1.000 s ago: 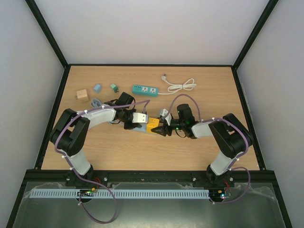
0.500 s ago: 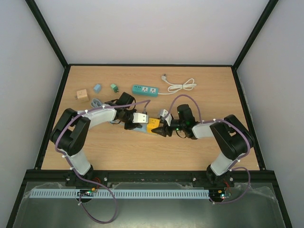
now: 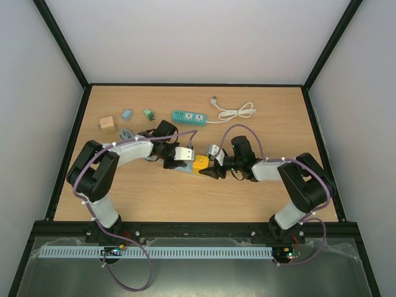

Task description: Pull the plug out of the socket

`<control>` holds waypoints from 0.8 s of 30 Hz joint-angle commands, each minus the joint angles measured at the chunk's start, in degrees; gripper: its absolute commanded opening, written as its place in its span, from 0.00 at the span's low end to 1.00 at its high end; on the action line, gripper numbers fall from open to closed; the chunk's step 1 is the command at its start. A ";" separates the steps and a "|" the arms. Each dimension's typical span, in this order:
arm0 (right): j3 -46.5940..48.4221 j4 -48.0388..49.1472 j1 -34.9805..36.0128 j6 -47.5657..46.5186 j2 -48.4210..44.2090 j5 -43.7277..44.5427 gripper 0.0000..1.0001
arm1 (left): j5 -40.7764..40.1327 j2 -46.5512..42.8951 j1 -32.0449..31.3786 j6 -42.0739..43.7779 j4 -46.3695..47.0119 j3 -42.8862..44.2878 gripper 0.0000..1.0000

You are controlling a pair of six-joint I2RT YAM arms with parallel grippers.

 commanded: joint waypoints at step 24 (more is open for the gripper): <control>2.42 4.20 0.80 7.06 -5.44 -8.17 0.01 | -8.03 7.07 -0.39 0.05 -5.74 -1.93 0.27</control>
